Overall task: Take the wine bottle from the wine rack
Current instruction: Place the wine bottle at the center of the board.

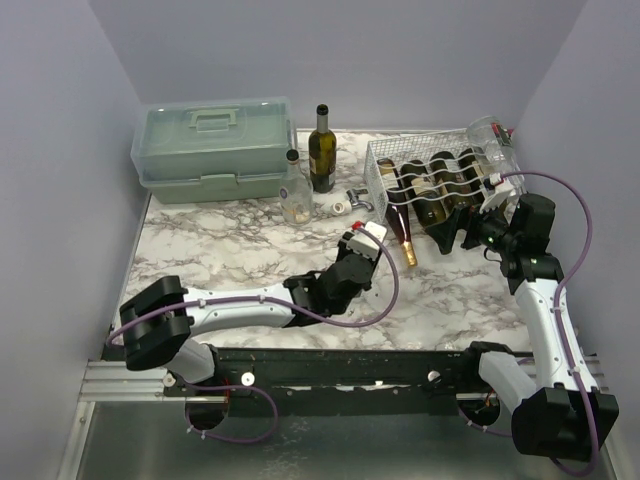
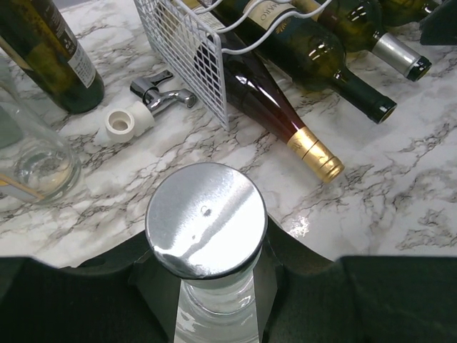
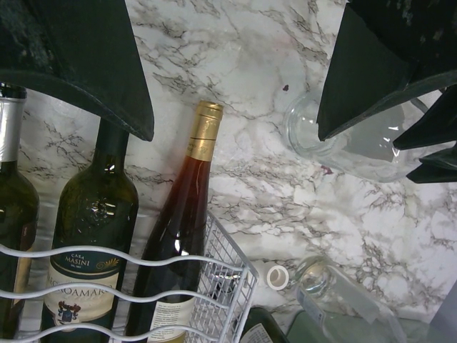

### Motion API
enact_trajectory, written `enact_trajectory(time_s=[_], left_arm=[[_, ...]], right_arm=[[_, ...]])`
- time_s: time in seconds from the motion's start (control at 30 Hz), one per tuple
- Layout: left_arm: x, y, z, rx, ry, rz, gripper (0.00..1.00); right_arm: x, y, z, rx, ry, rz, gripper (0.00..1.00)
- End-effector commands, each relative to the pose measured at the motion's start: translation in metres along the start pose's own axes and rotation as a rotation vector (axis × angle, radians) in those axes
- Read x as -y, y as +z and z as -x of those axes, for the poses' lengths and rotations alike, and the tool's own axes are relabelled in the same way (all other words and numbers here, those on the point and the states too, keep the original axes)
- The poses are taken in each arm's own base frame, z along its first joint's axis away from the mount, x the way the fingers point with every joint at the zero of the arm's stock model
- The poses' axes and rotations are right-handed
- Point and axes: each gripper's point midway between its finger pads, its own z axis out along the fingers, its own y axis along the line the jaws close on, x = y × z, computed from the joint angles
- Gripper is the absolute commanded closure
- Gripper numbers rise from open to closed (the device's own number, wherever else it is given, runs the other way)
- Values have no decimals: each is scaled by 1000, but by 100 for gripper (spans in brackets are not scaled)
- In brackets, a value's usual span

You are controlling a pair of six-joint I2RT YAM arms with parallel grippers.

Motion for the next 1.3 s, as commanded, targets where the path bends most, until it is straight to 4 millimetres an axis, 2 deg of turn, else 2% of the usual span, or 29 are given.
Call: enact_trajectory(time_s=[0.0, 0.23, 0.67, 0.9, 1.27], left_arm=[[-25, -18, 50, 135, -56, 51, 100], [-62, -31, 55, 170, -102, 98, 100], [-163, -50, 53, 244, -241, 267, 100], [-209, -59, 57, 278, -245, 364, 100], [-258, -52, 73, 310, -281, 450, 100]], right_arm=[[0, 1, -4, -6, -9, 12, 1], [0, 1, -5, -7, -11, 11, 1], [1, 2, -6, -11, -8, 7, 1], [1, 2, -7, -15, -5, 11, 1], [1, 3, -8, -19, -2, 13, 1]])
